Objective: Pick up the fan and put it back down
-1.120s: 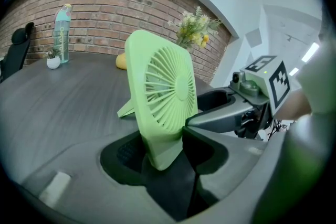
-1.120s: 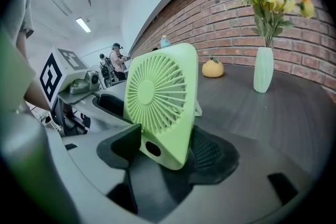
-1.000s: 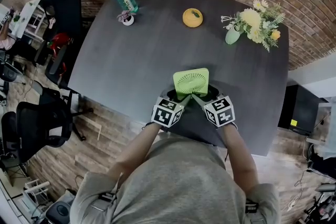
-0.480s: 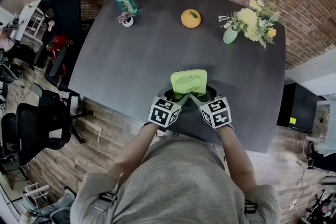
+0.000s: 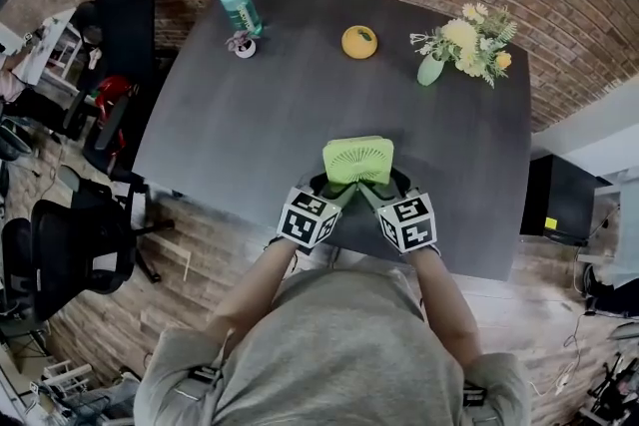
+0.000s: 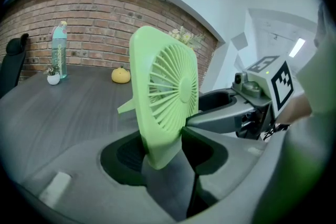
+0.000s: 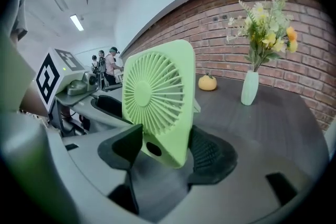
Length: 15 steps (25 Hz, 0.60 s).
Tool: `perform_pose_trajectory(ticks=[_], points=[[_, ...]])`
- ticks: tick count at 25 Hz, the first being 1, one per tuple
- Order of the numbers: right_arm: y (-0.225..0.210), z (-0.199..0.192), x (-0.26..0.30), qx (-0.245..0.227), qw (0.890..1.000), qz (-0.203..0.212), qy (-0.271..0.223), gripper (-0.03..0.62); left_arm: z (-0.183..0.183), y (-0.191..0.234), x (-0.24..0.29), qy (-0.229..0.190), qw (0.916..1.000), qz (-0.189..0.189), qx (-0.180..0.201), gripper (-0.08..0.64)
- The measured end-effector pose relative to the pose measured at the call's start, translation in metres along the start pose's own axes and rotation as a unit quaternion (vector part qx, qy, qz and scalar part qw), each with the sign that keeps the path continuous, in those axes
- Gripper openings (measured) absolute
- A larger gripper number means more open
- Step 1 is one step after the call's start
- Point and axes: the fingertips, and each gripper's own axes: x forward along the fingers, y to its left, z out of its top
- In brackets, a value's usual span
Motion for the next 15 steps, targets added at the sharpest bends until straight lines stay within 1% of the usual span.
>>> perform_pose_trajectory(ticks=[3, 8, 15], points=[[0.008, 0.005, -0.012, -0.004, 1.0, -0.009, -0.006, 0.278, 0.002, -0.008, -0.012, -0.011, 0.9999, -0.005, -0.001, 0.204], [0.027, 0.008, -0.027, -0.005, 1.0, -0.02, -0.017, 0.278, 0.0, -0.016, -0.034, -0.02, 0.9997, -0.009, 0.011, 0.203], [0.067, 0.009, -0.047, -0.011, 0.999, -0.035, -0.038, 0.278, -0.011, -0.026, -0.075, -0.036, 0.9989, -0.011, 0.027, 0.204]])
